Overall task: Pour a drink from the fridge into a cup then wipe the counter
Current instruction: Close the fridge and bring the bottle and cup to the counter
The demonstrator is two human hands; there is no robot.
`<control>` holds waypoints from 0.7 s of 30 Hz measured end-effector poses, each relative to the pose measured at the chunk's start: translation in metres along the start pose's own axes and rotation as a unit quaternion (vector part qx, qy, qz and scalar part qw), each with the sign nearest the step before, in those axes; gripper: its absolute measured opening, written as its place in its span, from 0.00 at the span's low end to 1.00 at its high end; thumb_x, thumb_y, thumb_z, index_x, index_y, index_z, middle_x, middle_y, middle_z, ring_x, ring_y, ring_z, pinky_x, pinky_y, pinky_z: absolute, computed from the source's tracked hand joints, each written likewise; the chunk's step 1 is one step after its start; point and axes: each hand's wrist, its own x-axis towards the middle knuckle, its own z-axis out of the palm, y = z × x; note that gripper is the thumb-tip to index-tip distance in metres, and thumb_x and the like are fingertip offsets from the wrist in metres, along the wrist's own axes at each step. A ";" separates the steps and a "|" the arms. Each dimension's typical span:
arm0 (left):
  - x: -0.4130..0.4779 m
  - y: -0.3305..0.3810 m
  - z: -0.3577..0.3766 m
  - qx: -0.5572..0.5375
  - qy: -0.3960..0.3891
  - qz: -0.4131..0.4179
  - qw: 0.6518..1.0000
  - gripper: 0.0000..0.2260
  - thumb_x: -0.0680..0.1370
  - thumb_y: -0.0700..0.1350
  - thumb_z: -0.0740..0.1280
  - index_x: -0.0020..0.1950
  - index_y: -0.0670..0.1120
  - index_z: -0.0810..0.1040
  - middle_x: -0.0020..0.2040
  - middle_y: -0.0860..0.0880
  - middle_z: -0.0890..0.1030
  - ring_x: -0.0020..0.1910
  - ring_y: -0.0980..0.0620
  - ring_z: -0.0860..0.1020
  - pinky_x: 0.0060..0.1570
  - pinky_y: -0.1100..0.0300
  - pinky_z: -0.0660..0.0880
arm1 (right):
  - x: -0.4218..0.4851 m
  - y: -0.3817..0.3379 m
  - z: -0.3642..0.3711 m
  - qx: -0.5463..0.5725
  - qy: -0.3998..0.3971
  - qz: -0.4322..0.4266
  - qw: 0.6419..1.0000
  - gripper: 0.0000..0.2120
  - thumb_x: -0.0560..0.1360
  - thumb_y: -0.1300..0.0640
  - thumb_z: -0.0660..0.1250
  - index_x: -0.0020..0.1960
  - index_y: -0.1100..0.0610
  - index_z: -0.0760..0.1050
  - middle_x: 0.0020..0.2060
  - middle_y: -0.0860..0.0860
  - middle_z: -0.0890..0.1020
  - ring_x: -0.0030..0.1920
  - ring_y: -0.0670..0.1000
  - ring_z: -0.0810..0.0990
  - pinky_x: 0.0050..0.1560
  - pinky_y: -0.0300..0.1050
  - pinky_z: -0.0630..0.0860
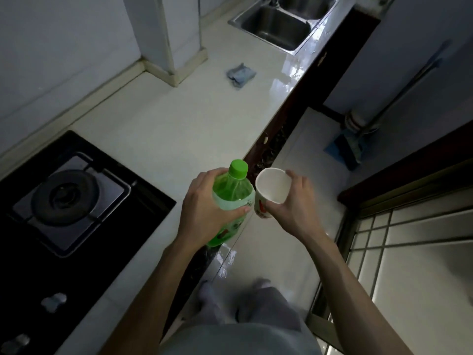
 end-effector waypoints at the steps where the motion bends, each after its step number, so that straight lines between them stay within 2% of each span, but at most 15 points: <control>1: 0.008 0.003 0.007 0.003 0.000 0.000 1.000 0.35 0.59 0.54 0.81 0.63 0.56 0.72 0.57 0.57 0.75 0.57 0.54 0.74 0.55 0.57 0.74 | 0.009 0.004 -0.003 0.005 0.000 0.001 1.000 0.41 0.68 0.48 0.75 0.74 0.57 0.60 0.66 0.55 0.67 0.66 0.54 0.65 0.58 0.39 0.61; 7: 0.053 0.023 0.050 0.007 0.015 -0.023 1.000 0.35 0.59 0.55 0.81 0.63 0.58 0.71 0.58 0.57 0.76 0.57 0.54 0.75 0.56 0.51 0.76 | 0.072 0.033 -0.020 0.035 -0.019 -0.017 0.999 0.42 0.68 0.45 0.75 0.74 0.58 0.60 0.66 0.54 0.67 0.67 0.54 0.65 0.64 0.46 0.65; 13: 0.104 0.067 0.094 0.027 0.066 -0.065 0.995 0.34 0.60 0.53 0.82 0.63 0.55 0.72 0.57 0.57 0.75 0.57 0.54 0.74 0.56 0.54 0.74 | 0.152 0.065 -0.062 0.036 -0.059 -0.078 0.995 0.42 0.69 0.46 0.74 0.75 0.58 0.59 0.66 0.54 0.67 0.67 0.54 0.64 0.61 0.42 0.62; 21: 0.151 0.107 0.139 0.028 0.149 -0.107 0.983 0.34 0.60 0.51 0.82 0.63 0.54 0.73 0.56 0.57 0.75 0.55 0.56 0.74 0.55 0.58 0.72 | 0.235 0.087 -0.091 0.046 -0.110 -0.134 0.984 0.42 0.69 0.46 0.74 0.75 0.57 0.59 0.67 0.55 0.65 0.66 0.56 0.64 0.64 0.48 0.64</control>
